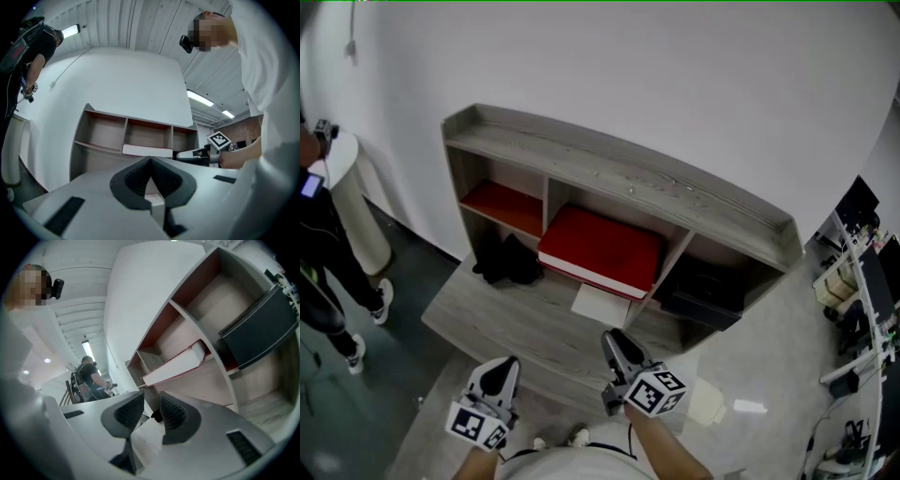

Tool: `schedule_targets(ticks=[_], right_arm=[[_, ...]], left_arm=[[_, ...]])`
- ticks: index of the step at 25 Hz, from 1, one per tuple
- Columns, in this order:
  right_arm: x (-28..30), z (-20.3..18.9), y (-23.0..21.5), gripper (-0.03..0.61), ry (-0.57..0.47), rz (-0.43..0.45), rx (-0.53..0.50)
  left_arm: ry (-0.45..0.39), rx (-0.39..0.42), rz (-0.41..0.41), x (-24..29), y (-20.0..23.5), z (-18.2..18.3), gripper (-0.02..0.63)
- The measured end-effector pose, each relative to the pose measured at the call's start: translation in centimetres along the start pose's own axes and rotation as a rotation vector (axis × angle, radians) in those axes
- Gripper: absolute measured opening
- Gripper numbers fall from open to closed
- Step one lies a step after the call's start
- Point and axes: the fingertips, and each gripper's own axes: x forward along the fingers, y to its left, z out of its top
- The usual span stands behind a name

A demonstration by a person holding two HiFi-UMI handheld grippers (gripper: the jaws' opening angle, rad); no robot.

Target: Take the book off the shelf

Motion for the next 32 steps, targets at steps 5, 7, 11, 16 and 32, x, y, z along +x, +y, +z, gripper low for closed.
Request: schedule_targets(ticks=[5, 7, 11, 16, 32], right_arm=[[3.1, 0.2, -0.8, 0.169, 0.021, 0.062, 0.147], [4.7, 0.4, -1.3, 0.213, 0.013, 0.072, 0.211], [7.1, 1.6, -1.8, 0.298, -0.031, 0.130, 0.351], [8.2, 1.8, -3.6, 0.374, -0.095, 0.062, 0.512], [13.2, 4.2, -7.2, 0.449, -0.295, -0.012, 0.782]], left_arm=[[0.016, -0.004, 0.022, -0.3, 0.1, 0.0, 0.017], [0.024, -0.001, 0.030, -0.5, 0.2, -0.1, 0.017], [0.048, -0.010, 0.051, -0.9, 0.2, -0.4, 0.017], [0.067, -0.012, 0.073, -1.7, 0.5, -0.6, 0.017], [0.101, -0.037, 0.075, -2.6, 1.4, -1.4, 0.017]])
